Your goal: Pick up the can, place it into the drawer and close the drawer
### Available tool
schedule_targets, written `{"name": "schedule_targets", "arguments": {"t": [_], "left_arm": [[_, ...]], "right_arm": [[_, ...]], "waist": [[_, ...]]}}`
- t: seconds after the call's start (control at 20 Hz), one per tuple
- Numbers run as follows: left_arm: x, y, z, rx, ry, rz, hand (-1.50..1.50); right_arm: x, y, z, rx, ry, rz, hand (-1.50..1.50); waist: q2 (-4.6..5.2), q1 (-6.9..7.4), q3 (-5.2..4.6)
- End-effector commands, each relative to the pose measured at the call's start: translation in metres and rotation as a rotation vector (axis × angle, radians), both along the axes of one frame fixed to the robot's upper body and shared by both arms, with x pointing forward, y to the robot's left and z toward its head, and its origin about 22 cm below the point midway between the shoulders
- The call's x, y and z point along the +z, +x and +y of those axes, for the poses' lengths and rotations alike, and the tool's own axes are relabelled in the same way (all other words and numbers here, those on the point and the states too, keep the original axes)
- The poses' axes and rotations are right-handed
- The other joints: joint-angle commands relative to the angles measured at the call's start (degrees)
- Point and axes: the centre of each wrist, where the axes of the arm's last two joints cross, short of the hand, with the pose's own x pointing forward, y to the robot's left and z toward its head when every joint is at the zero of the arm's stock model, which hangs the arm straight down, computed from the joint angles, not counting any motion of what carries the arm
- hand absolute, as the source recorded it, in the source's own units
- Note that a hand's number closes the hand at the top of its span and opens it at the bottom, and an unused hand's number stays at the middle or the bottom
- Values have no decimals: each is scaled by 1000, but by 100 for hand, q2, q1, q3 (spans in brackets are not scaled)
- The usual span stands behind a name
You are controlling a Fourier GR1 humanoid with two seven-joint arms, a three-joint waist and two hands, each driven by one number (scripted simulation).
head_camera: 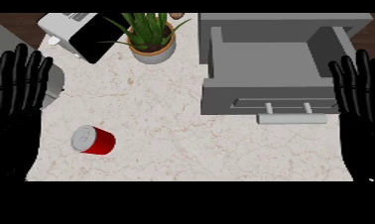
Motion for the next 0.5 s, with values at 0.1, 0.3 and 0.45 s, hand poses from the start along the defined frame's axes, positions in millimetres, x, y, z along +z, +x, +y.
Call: {"name": "schedule_targets", "arguments": {"t": [0.1, 0.3, 0.45], "left_arm": [[5, -15, -3, -366, -18, -24, -150], [-28, -27, 10, -515, 100, 306, -150], [-23, -35, 46, -551, 127, 348, -150]], "right_arm": [[5, -3, -1, -22, -12, -6, -150], [-31, -5, -17, -132, -19, 288, -150], [-26, -7, -20, -151, 1, 318, -150]], "waist": [[-92, 67, 5], [-26, 103, 3], [-70, 109, 5]]}}
